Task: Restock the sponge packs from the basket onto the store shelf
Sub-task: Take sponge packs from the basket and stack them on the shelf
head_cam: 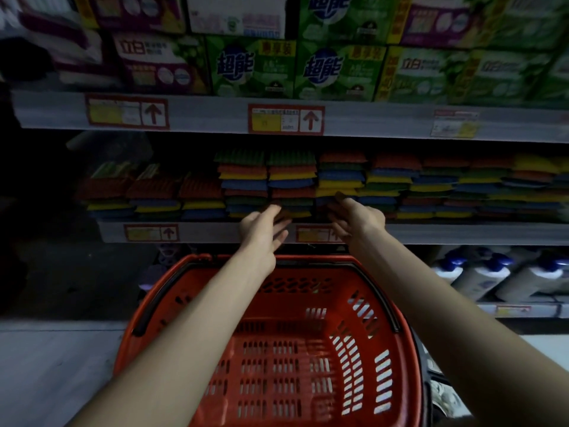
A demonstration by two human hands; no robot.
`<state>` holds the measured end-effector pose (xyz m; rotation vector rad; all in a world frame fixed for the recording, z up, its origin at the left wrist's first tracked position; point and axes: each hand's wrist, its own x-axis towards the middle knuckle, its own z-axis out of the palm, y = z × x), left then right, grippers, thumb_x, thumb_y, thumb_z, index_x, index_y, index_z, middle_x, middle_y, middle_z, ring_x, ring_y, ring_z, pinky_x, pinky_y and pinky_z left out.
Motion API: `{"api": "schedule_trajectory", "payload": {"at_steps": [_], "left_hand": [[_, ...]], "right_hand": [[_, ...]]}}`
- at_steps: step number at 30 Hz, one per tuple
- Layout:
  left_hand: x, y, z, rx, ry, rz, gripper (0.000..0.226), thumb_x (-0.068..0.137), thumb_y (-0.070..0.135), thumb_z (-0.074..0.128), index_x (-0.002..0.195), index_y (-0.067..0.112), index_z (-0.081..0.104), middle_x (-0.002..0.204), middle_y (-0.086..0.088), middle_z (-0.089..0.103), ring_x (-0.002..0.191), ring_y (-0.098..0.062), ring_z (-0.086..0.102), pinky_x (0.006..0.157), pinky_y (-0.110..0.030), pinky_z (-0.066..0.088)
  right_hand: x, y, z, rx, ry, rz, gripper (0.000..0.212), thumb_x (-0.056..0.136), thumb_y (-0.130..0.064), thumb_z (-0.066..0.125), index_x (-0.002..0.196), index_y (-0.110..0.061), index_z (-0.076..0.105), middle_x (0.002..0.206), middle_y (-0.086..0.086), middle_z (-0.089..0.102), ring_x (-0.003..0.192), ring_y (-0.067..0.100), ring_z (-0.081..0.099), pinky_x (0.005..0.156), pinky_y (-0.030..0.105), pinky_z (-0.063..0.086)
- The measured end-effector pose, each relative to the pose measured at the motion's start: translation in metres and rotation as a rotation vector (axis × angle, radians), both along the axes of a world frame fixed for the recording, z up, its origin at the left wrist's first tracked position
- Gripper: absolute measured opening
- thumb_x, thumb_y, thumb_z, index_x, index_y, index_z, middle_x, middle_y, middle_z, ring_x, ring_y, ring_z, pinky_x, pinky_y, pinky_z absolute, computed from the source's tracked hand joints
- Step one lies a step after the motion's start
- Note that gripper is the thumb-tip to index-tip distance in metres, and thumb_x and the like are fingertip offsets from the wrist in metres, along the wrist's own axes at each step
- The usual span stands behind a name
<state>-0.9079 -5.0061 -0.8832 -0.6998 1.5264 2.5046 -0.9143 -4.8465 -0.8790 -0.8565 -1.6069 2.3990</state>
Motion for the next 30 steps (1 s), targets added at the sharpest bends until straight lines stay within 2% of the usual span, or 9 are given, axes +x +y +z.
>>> {"api": "schedule_trajectory", "payload": {"at_steps": [5, 7, 9, 13, 16, 19, 21, 24, 30], "left_hand": [[0.004, 0.000, 0.002, -0.019, 0.016, -0.011, 0.041, 0.098, 0.010, 0.066, 0.136, 0.009, 0.052, 0.120, -0.007, 0.068, 0.096, -0.020, 0.075, 0.089, -0.039, 0.060], [0.006, -0.004, 0.002, -0.053, 0.030, -0.020, 0.014, 0.098, 0.011, 0.067, 0.109, 0.012, 0.060, 0.113, -0.006, 0.072, 0.094, -0.019, 0.075, 0.092, -0.041, 0.060], [0.008, -0.010, 0.003, -0.100, 0.036, -0.005, 0.007, 0.098, 0.013, 0.067, 0.095, 0.017, 0.063, 0.106, -0.007, 0.075, 0.094, -0.019, 0.075, 0.093, -0.041, 0.060], [0.006, -0.029, 0.002, -0.099, 0.010, 0.100, 0.010, 0.099, 0.015, 0.065, 0.109, 0.011, 0.068, 0.102, -0.008, 0.076, 0.092, -0.018, 0.075, 0.088, -0.038, 0.060], [0.002, -0.040, 0.002, -0.064, -0.004, 0.178, 0.016, 0.100, 0.015, 0.064, 0.116, 0.010, 0.064, 0.103, -0.007, 0.073, 0.088, -0.016, 0.074, 0.084, -0.035, 0.060], [-0.003, -0.044, 0.003, -0.030, -0.002, 0.219, 0.019, 0.100, 0.014, 0.064, 0.118, 0.012, 0.059, 0.097, 0.000, 0.067, 0.084, -0.014, 0.072, 0.088, -0.038, 0.061], [-0.004, -0.044, 0.003, -0.012, -0.015, 0.222, 0.012, 0.100, 0.012, 0.064, 0.110, 0.014, 0.056, 0.093, 0.000, 0.063, 0.084, -0.016, 0.070, 0.091, -0.040, 0.060], [-0.006, -0.044, 0.005, -0.016, -0.041, 0.224, 0.020, 0.099, 0.012, 0.065, 0.084, 0.018, 0.053, 0.092, -0.003, 0.063, 0.087, -0.020, 0.069, 0.091, -0.040, 0.059], [-0.016, -0.046, 0.004, -0.053, -0.066, 0.259, 0.019, 0.099, 0.018, 0.066, 0.081, 0.015, 0.058, 0.094, -0.007, 0.063, 0.089, -0.023, 0.065, 0.078, -0.034, 0.058]], "right_hand": [[-0.003, -0.002, -0.002, 0.030, -0.012, -0.001, 0.052, 0.099, -0.014, 0.066, 0.148, -0.003, 0.049, 0.091, 0.005, 0.075, 0.074, 0.013, 0.075, 0.056, 0.023, 0.059], [-0.003, -0.004, -0.004, 0.042, -0.004, 0.015, 0.053, 0.100, -0.015, 0.066, 0.148, -0.003, 0.048, 0.093, 0.007, 0.076, 0.071, 0.012, 0.076, 0.055, 0.023, 0.059], [-0.001, -0.006, -0.005, 0.046, -0.005, 0.052, 0.051, 0.101, -0.015, 0.065, 0.147, 0.000, 0.049, 0.093, 0.007, 0.075, 0.071, 0.012, 0.076, 0.055, 0.021, 0.057], [0.004, -0.026, -0.005, 0.024, -0.018, 0.131, 0.036, 0.102, -0.010, 0.061, 0.135, 0.004, 0.055, 0.105, 0.014, 0.074, 0.087, 0.018, 0.076, 0.052, 0.020, 0.051], [-0.002, -0.046, -0.008, -0.017, -0.042, 0.140, 0.019, 0.102, -0.010, 0.062, 0.120, -0.007, 0.058, 0.080, 0.011, 0.073, 0.056, 0.017, 0.066, 0.039, 0.022, 0.038], [-0.014, -0.056, -0.011, -0.049, -0.065, 0.113, 0.014, 0.100, -0.010, 0.065, 0.111, -0.006, 0.057, 0.068, 0.011, 0.068, 0.040, 0.016, 0.047, 0.035, 0.023, 0.029], [-0.018, -0.059, -0.012, -0.035, -0.078, 0.089, 0.024, 0.098, -0.010, 0.067, 0.118, 0.000, 0.058, 0.080, 0.014, 0.071, 0.028, 0.011, 0.040, 0.034, 0.022, 0.029], [-0.020, -0.061, -0.012, 0.040, -0.087, 0.051, 0.044, 0.097, -0.013, 0.070, 0.135, 0.005, 0.057, 0.110, 0.023, 0.073, 0.030, 0.007, 0.052, 0.033, 0.021, 0.036], [-0.021, -0.058, -0.011, 0.053, -0.078, 0.054, 0.047, 0.095, -0.012, 0.072, 0.136, 0.005, 0.056, 0.094, 0.017, 0.074, 0.037, 0.009, 0.056, 0.033, 0.022, 0.036]]}}
